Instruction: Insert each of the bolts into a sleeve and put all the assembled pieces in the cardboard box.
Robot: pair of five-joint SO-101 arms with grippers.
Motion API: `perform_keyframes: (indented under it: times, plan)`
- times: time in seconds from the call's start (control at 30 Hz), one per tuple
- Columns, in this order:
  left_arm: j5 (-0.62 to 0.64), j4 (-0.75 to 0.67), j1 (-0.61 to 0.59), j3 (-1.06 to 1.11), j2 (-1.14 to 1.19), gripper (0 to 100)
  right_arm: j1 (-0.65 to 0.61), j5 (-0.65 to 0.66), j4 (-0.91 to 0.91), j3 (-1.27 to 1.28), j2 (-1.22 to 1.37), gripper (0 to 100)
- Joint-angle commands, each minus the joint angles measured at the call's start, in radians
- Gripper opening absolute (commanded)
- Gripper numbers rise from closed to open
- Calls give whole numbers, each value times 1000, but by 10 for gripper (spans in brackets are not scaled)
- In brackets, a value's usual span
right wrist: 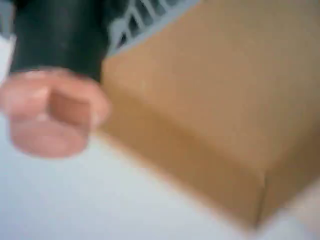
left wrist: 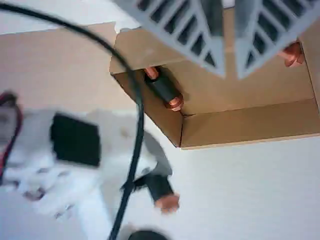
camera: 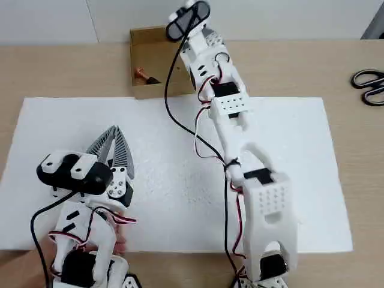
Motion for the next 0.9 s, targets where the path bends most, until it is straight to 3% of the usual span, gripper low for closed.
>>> perform_keyframes:
  times: [0.0,0.4,0.6,0.87]
  plan:
    - [6,-23,-6,-4,-15,6,-4,34,-4,-236,130,4]
    - [8,-21,-58,-1,-15,6,-82,35,-2,-812,595,5]
    - [8,-21,-58,-1,-15,6,-62,49,4,-855,670,12]
    - [8,-20,-60,-1,-15,6,-38,115,4,-859,697,173]
